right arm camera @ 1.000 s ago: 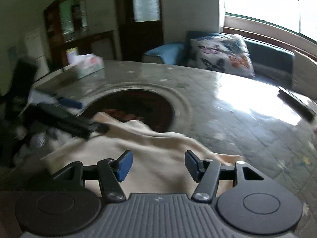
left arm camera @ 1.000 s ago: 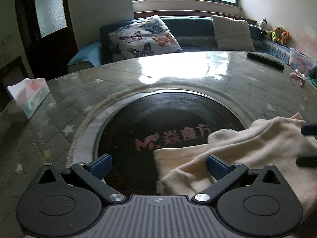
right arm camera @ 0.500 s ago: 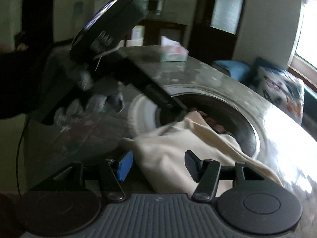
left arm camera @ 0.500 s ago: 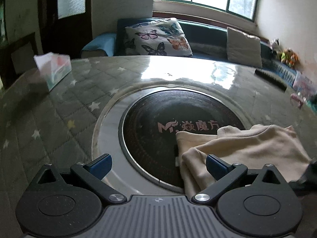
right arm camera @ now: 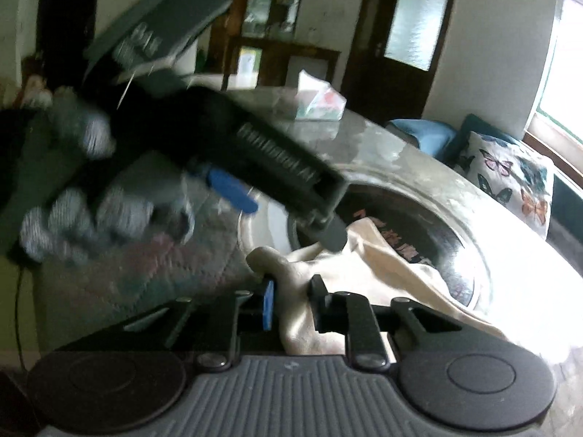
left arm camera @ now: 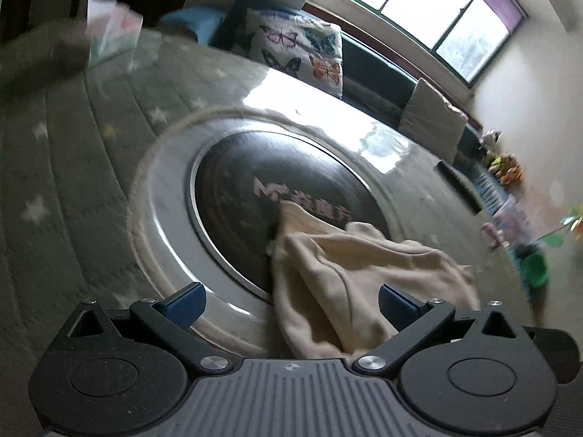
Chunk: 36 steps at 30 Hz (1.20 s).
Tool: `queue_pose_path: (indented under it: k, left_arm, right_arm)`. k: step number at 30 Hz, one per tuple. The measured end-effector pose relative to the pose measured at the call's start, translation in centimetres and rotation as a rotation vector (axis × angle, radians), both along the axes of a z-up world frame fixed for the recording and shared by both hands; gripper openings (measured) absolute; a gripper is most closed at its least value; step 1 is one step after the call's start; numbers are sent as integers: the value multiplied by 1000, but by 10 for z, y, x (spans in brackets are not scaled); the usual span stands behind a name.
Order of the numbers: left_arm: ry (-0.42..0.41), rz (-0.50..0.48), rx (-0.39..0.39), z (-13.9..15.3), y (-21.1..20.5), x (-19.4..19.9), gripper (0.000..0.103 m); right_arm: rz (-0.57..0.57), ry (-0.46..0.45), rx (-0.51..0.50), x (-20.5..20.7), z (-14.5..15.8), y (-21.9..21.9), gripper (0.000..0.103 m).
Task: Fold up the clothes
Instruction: 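Grasp the folded sweatshirt edge with the right gripper and lift it, then carry the held sweatshirt off the hob across the table with the right gripper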
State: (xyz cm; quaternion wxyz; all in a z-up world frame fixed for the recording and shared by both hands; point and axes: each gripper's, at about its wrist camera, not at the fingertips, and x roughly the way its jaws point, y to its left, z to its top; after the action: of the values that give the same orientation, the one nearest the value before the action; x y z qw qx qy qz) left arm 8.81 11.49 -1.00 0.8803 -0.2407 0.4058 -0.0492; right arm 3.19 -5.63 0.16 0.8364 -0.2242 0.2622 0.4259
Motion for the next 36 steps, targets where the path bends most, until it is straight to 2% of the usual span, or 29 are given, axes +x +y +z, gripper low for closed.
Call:
queue_pose_path:
  k: [2, 7, 10, 11, 15, 21, 30, 36]
  left_arm:
    - [13, -2, -56, -2, -3, 2, 102]
    - [51, -11, -199, -8, -11, 10, 85]
    - [65, -16, -227, -12, -16, 15, 62]
    - [71, -18, -233, -14, -17, 16, 47]
    - [73, -16, -230, -14, -17, 18, 25]
    - [75, -11, -193, -16, -16, 18, 22]
    - [73, -13, -139, -17, -21, 18, 22]
    - [71, -21, -107, -16, -23, 18, 22]
  right_arm:
    - [-19, 10, 37, 1, 7, -7, 18]
    - [-36, 39, 100, 0, 18, -22, 17]
    - [-31, 48, 112, -3, 19, -28, 17]
    - [-27, 49, 114, -4, 19, -30, 17]
    - [-25, 68, 124, -6, 16, -37, 18]
    - [-71, 91, 156, -3, 18, -63, 19]
    - [-445, 119, 171, 55, 5, -145, 19]
    - [-529, 154, 167, 77, -18, -168, 19]
